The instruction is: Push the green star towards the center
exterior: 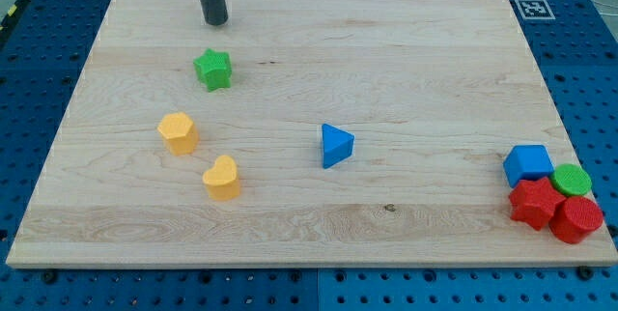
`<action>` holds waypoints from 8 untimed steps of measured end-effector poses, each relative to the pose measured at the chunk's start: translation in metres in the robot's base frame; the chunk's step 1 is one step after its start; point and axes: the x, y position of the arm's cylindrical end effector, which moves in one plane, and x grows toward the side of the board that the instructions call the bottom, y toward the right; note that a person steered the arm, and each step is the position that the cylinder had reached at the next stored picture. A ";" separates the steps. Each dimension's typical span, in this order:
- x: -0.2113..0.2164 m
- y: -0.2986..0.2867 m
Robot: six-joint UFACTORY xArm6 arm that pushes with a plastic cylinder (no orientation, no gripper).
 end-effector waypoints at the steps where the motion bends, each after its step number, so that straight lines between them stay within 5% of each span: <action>1: 0.012 -0.007; 6: 0.149 0.006; 8: 0.150 0.030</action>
